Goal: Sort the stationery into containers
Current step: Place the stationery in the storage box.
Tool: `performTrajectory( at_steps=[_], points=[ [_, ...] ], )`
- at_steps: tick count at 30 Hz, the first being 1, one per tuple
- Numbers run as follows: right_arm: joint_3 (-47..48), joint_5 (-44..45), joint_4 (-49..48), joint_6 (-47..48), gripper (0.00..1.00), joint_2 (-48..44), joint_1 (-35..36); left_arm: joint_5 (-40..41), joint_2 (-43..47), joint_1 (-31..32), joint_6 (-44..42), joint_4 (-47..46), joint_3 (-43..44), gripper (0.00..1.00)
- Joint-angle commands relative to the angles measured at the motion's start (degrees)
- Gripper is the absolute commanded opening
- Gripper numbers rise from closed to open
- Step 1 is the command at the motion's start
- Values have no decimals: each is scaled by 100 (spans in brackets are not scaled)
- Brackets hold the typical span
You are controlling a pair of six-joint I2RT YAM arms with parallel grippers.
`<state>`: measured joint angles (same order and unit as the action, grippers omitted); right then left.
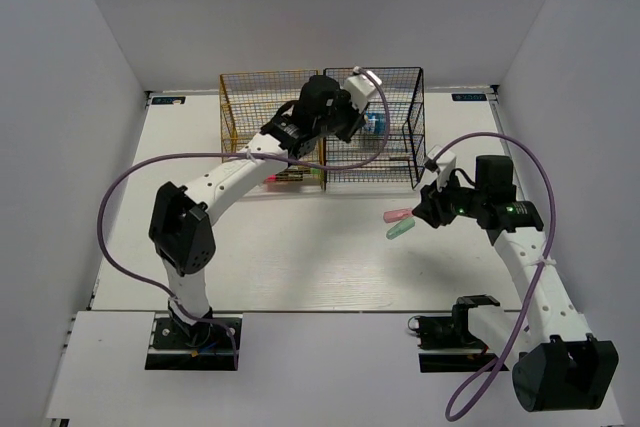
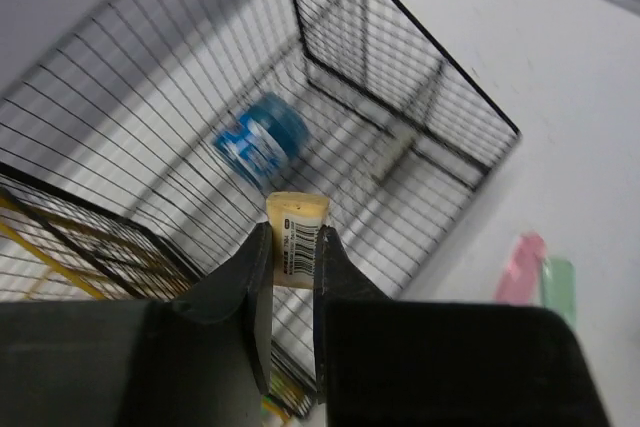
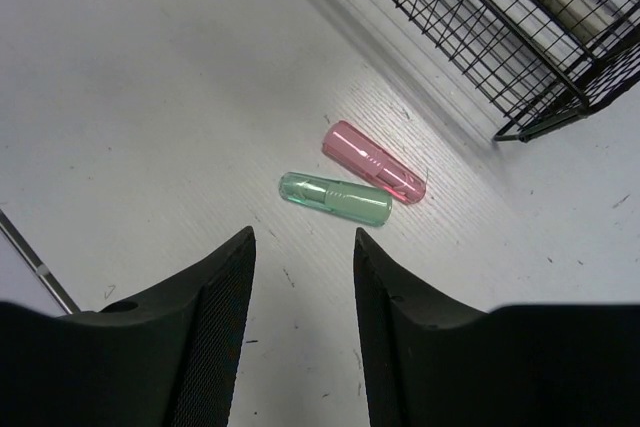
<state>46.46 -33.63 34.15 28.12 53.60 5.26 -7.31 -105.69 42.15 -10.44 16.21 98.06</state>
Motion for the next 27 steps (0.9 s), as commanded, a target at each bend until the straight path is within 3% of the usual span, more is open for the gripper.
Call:
performTrajectory(
  at_steps=[1, 5, 9, 14, 17, 18, 21, 22, 23, 27],
  points=[
    [-84, -188, -137, 53, 48, -61, -7, 493, -109, -40, 147, -1578, -268, 0],
    [-93, -241, -137, 71, 48, -34, -25, 1090, -443, -32, 348, -2437, -218, 0],
    [-110, -241, -128, 80, 48, -34, -25, 1363, -952, -23, 507, -2316, 300, 0],
    [-128, -241, -146, 97, 48, -17, -42, 1679, -1216, -58, 631, -2359, 337, 2],
    [-128, -241, -128, 106, 48, -8, -42, 1881, -1322, -75, 648, -2385, 337, 13],
    [-137, -258, -137, 106, 48, -17, -42, 1909, -1340, -93, 648, -2394, 328, 28],
    [-146, -258, -111, 115, 48, -25, -42, 1979, -1314, -119, 701, -2412, 231, 34],
    [-137, -258, -102, 124, 49, -25, -34, 1979, -1288, -111, 718, -2429, 170, 48],
    [-137, -258, -110, 124, 51, 1, -25, 1953, -1261, -111, 753, -2447, 126, 54],
    [-137, -258, -128, 106, 53, 10, -60, 1760, -850, -93, 824, -2499, -155, 52]
  ],
)
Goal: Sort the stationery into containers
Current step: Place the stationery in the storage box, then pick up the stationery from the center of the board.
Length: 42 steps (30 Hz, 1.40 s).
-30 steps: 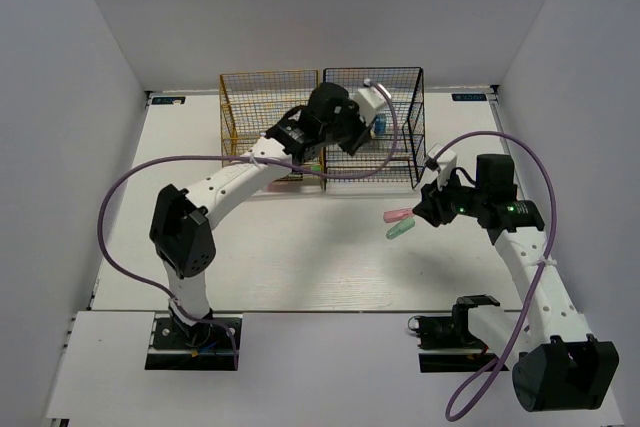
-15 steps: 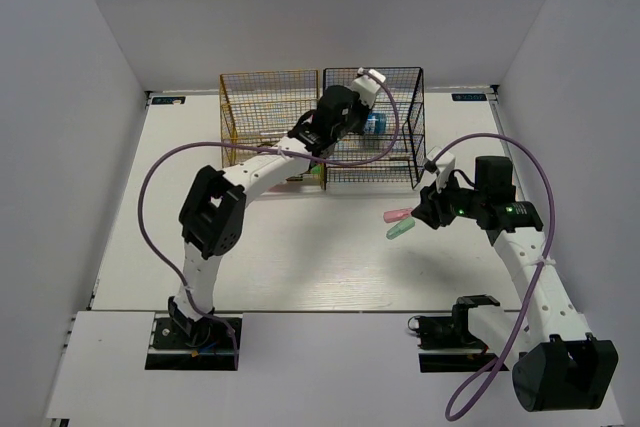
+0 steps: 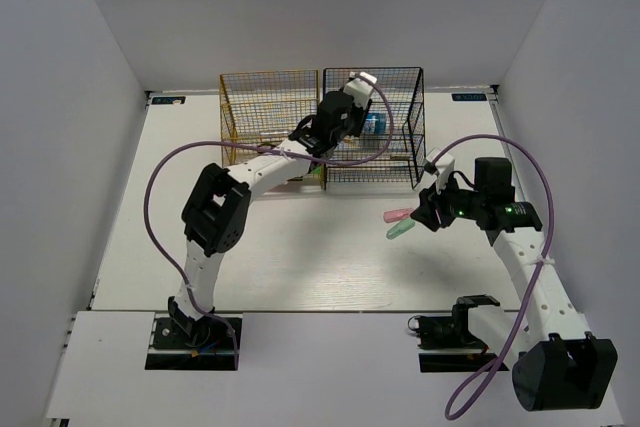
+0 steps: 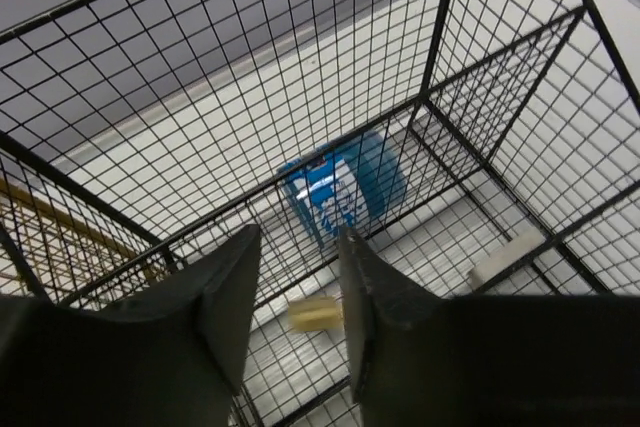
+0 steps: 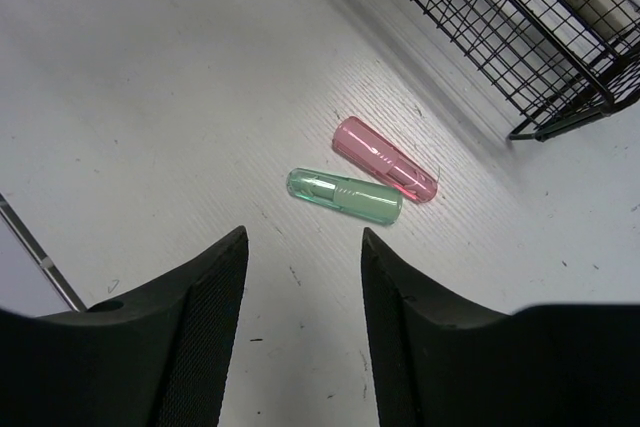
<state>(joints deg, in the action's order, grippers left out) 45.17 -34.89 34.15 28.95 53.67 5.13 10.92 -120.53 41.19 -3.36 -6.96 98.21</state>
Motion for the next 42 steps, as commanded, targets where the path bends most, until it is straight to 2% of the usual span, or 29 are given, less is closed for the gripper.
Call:
performTrajectory(
  at_steps=[1, 2, 3, 4, 5, 7, 8, 9, 10, 11, 12, 14, 15, 17, 18, 19, 20, 21, 22, 23, 24, 25, 26, 27, 28, 31, 35, 42],
  points=[
    [-8, -123, -111, 49, 53, 21, -38, -72, 714, 3, 133, -191, -310, 46],
    [9, -123, -93, 67, 49, 47, -38, -81, 863, 29, 186, -244, -373, 24],
    [18, -88, -84, 67, 44, 73, -47, -116, 952, 21, 203, -244, -504, 12],
    [27, -96, -84, 76, 35, 91, -55, -177, 1100, 38, 282, -236, -618, 4],
    [36, -114, -101, 189, 14, 135, -47, -230, 1311, 73, 291, -131, -732, 0],
    [-8, -184, -198, 374, 1, 179, -38, -449, 1785, 117, 613, -25, -1056, 0],
    [-69, -367, -224, 992, 0, 240, -47, -642, 1944, 152, 686, 176, -1120, 3],
    [-165, -499, -277, 1260, 1, 258, -47, -791, 2389, 161, 809, 491, -1199, 14],
    [-218, -588, -251, 1932, 7, 397, -47, -932, 2533, 205, 888, 912, -1373, 34],
    [-262, -937, -260, 2774, 17, 460, -47, -986, 2682, 249, 985, 1142, -1445, 62],
    [-306, -1027, 19, 3557, 31, 538, -55, -1021, 2840, 258, 1012, 1597, -1506, 71],
    [-167, -1194, 249, 4203, 36, 1004, -38, -1083, 3456, 284, 1100, 2337, -1848, 79],
    [17, -1230, 380, 5033, 38, 1118, -47, -1196, 3814, 284, 1126, 2905, -2128, 81],
    [359, -1283, 1074, 5610, 43, 1733, -12, -1293, 4376, 293, 1118, 3226, -2663, 81],
    [466, -1327, 1546, 6309, 43, 1882, -12, -1303, 4824, 284, 996, 3575, -3093, 78],
    [789, -1336, 1655, 6481, 46, 2310, -3, -1311, 5028, 276, 934, 3675, -3298, 75],
    [870, -1327, 1708, 6666, 46, 2445, 6, -1338, 5683, 284, 872, 3780, -3526, 70],
    [949, -1283, 1561, 6659, 44, 2568, 41, -1373, 5890, 284, 811, 3946, -4129, 58],
    [1046, -1239, 1429, 6493, 43, 2796, 59, -1382, 6101, 284, 688, 4105, -4335, 25],
    [1073, -1187, 1315, 6353, 41, 2850, 59, -1286, 6721, 276, 670, 4211, -4711, 11],
    [1056, -1099, 835, 6299, 41, 2903, 59, -1250, 6909, 267, 678, 4264, -5046, 1],
    [969, -1046, 682, 6063, 40, 2991, 76, -1233, 7085, 276, 635, 4430, -5188, 0],
    [959, -941, 446, 6018, 40, 3026, 85, -1154, 7618, 276, 626, 4458, -5477, 3],
    [968, -897, 365, 6017, 40, 3061, 103, -1118, 7797, 267, 626, 4510, -5723, 12],
    [1029, -809, 364, 6000, 40, 3218, 137, -1118, 8078, 276, 626, 4598, -5952, 45],
    [1161, -590, 426, 6026, 40, 3501, 190, -837, 8598, 276, 599, 4712, -6349, 53],
    [1187, -264, 181, 5939, 40, 3773, 331, -819, 8976, 267, 634, 4651, -6587, 54],
    [1381, 211, -109, 5789, 42, 4257, 481, -994, 8915, 188, 626, 4669, -6666, 58]
  ],
)
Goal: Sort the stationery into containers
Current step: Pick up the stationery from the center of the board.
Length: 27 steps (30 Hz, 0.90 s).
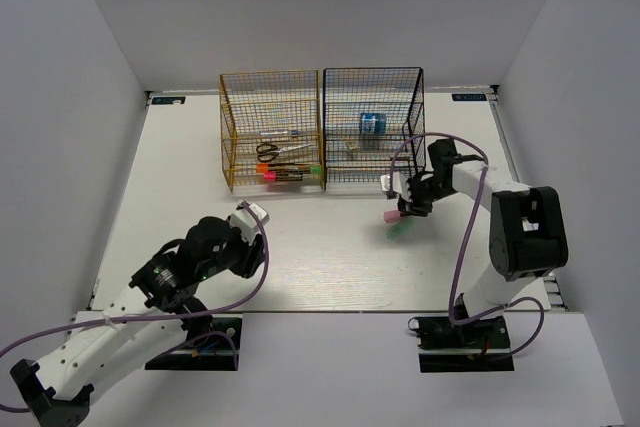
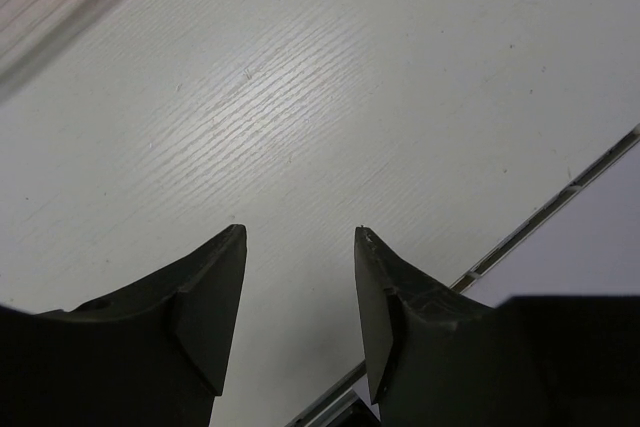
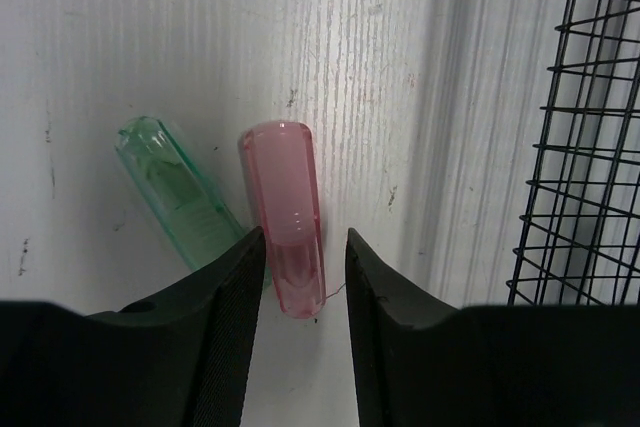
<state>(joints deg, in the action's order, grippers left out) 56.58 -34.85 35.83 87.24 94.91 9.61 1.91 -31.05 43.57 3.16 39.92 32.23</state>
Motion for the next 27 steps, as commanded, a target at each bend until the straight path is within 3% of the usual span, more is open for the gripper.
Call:
performTrajectory(
  at_steps=[1, 8, 16, 18, 22, 27],
  points=[
    [240, 233, -174, -49, 42, 150, 50, -121, -68, -51, -26, -11, -41, 58],
    [310, 444, -173, -58, 46, 431, 120, -182, -103, -112, -43, -2, -50, 58],
    [126, 655, -7, 258, 45, 537, 252, -314, -68, -121, -43, -11, -85, 58],
    [134, 725, 221, 372, 41, 607, 305, -323, -59, -112, -43, -20, -85, 58],
    [283, 778, 757, 557, 20, 765, 331, -314, -24, -112, -52, -19, -103, 58],
    [380, 831, 1302, 680, 5, 853, 366, -262, 2, -112, -52, -37, -112, 58]
  ],
)
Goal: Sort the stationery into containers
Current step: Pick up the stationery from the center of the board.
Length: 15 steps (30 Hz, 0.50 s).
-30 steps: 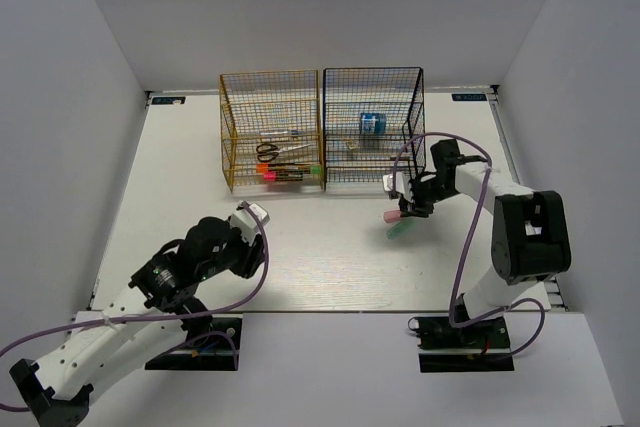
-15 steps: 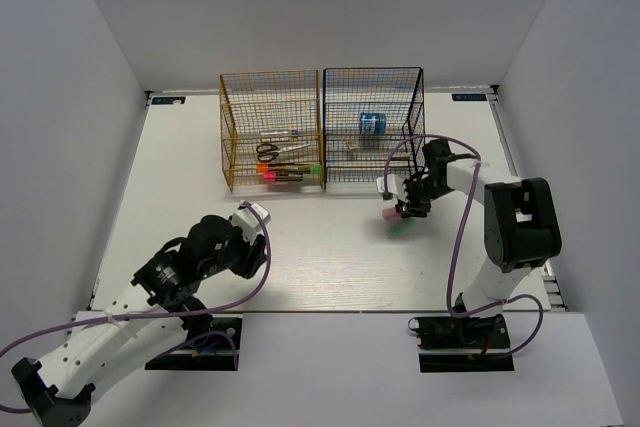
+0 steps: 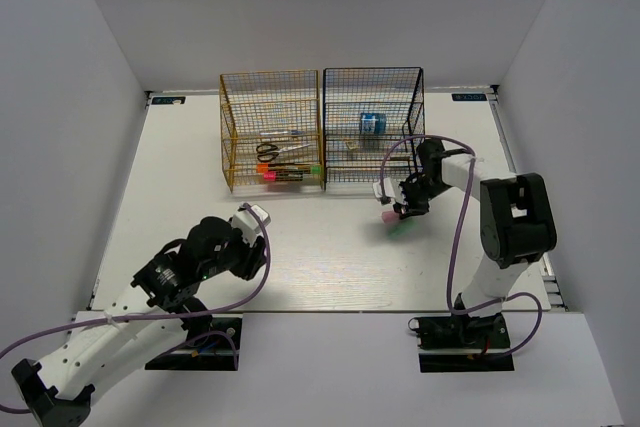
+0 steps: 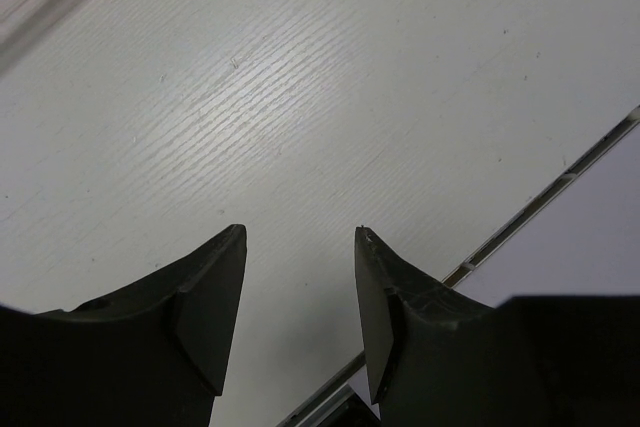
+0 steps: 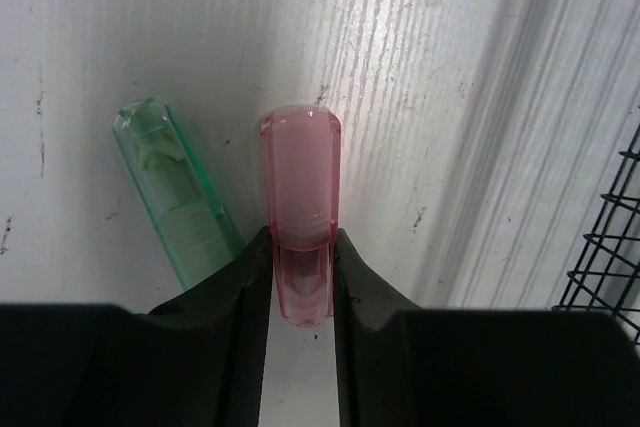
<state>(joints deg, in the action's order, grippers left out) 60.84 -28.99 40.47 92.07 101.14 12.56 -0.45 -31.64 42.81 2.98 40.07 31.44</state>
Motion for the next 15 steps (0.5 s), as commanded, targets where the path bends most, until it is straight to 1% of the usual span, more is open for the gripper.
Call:
performTrajectory(
  at_steps=[1, 2, 4, 5, 7, 8, 10, 11, 14, 15],
  points=[
    [-54, 254, 831, 197, 2, 204, 106, -26, 53, -36, -26, -52, -41, 58],
    [-72, 245, 831, 110, 0, 178, 115, -8, 52, -36, -26, -35, -33, 58],
    [-55, 88, 840, -31, 0, -41, 116, -8, 53, -27, -17, -43, -50, 58],
    [-28, -200, 849, -266, 0, -233, 107, -17, 61, -44, -17, -52, -50, 58],
    [15, -387, 788, -479, 0, -428, 107, -34, 61, -27, -17, -44, -59, 58],
    [33, -597, 761, -845, 0, -751, 107, -34, 44, -35, -26, -61, -50, 58],
    [130, -730, 559, -1329, 0, -955, 115, -43, 9, -44, -26, -79, -59, 58],
    [165, -870, 472, -1637, 0, -1287, 133, -43, -9, -36, -17, -70, -59, 58],
    [279, -976, 85, -2201, 0, -1641, 142, -69, -44, -36, -17, -61, -50, 58],
    [314, -994, -142, -2611, 0, -1877, 159, -69, -27, -44, -17, -61, -59, 58]
  ],
)
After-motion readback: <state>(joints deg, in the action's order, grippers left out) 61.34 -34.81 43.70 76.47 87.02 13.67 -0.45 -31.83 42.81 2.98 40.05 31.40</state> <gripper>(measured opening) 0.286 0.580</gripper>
